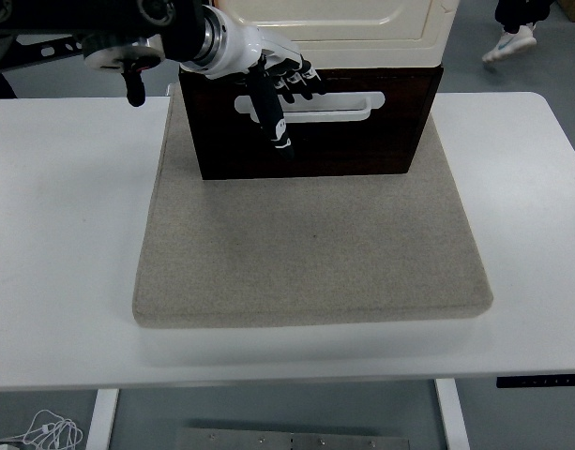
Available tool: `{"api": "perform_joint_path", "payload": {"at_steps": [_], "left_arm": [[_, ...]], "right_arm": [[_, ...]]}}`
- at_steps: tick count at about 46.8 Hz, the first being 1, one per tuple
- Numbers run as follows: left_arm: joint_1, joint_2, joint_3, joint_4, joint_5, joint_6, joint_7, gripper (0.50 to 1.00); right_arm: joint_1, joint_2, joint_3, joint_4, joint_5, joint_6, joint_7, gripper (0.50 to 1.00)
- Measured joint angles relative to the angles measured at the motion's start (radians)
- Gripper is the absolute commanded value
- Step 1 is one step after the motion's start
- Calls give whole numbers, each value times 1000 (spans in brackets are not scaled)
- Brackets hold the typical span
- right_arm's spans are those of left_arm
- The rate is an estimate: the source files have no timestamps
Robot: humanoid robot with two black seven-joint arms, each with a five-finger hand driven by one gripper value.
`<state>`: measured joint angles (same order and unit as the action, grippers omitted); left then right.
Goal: Open the drawer under the combination cabinet
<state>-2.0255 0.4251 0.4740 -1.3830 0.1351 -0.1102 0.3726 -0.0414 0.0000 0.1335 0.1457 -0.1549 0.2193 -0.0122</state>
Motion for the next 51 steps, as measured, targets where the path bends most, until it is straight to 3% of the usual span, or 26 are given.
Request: {"api": "perform_joint_path", "payload": {"at_steps": [51], "left_arm": [[37,-34,3,91,3,-18,5,1000]], "right_arm": [[0,0,0,0,0,0,0,926]]}}
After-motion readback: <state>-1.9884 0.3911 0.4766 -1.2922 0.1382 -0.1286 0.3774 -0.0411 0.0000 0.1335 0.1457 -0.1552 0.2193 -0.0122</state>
